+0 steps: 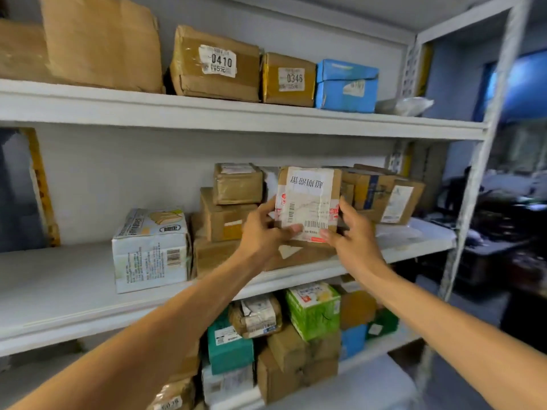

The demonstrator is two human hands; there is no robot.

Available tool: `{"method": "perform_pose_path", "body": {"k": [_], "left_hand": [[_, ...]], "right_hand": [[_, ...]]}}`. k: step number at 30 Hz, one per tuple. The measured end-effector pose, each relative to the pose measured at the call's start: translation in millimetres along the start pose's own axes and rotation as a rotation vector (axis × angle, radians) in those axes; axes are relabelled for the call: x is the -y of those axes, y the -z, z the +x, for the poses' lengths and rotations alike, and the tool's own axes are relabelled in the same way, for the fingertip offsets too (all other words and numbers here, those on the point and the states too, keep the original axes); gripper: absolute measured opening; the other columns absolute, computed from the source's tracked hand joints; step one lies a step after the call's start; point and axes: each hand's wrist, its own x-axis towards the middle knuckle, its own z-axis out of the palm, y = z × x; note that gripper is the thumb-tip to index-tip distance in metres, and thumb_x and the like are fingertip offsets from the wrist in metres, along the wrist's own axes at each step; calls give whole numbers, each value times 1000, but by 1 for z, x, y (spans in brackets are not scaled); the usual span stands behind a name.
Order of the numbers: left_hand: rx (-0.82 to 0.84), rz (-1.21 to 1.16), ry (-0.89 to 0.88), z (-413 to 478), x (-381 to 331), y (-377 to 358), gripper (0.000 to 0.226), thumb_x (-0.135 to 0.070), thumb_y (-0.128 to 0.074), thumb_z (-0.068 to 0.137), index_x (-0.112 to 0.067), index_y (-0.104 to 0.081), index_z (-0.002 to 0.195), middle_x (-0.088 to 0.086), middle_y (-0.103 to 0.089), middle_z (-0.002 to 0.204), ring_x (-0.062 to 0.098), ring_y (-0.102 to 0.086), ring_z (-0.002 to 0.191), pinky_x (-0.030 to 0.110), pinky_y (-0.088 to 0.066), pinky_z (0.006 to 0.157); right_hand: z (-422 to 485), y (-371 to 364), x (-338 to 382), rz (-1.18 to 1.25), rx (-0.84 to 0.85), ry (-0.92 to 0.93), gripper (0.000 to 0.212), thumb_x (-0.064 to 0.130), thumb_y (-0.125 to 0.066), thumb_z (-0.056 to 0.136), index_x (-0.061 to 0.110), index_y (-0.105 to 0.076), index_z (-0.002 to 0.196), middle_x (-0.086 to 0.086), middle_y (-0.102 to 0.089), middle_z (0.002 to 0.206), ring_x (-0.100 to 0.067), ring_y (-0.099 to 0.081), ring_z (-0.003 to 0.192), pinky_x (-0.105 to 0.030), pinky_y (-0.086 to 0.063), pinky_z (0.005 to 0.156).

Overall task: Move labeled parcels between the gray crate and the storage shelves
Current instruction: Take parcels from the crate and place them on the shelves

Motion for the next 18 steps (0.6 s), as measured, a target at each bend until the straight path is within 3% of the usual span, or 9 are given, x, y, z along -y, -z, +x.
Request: {"method": "perform_pose_path", "body": {"k": [2, 7, 11, 15, 18], "left_hand": [[97, -19, 20, 6, 10, -44, 47, 8, -74, 75, -7, -61, 118, 6, -71, 105, 21, -69, 94, 32, -60, 73], [319, -79, 43, -3, 39, -180, 54, 3, -77, 75, -9, -60, 125, 7, -70, 115, 24, -68, 103, 46, -57, 86], [513, -176, 53, -25, 50, -291, 55, 4, -74, 78, -12, -58, 128, 3, -67, 120, 20, -64, 109, 32, -57, 86], [754, -235, 97, -60, 54, -405, 59, 6, -72, 79, -16, -56, 132, -1, -67, 117, 15, -65, 106, 31, -57, 86], [908, -288, 114, -97, 52, -487, 56, 5, -73, 79, -17, -59, 128, -3, -68, 116, 10, -65, 103, 19, -55, 83]], "right_hand": [[-13, 43, -14, -52, -86, -50, 66, -7, -62, 87, 20, -43, 144, 5, -58, 134, -8, -53, 123, -37, -49, 102], [-60, 166, -33, -203, -252, -163, 82, -16, -54, 87, 28, -29, 151, 10, -51, 141, -9, -48, 127, -40, -45, 106], [-109, 259, -43, -321, -362, -219, 86, -19, -51, 85, 29, -26, 152, 9, -53, 138, -10, -50, 126, -32, -50, 99], [-169, 348, -51, -452, -532, -298, 78, -18, -51, 86, 25, -33, 149, 2, -59, 133, -7, -58, 116, -16, -52, 89], [-220, 414, -54, -482, -676, -385, 75, -23, -47, 85, 19, -38, 147, -4, -62, 128, -2, -65, 101, -19, -55, 83]]}}
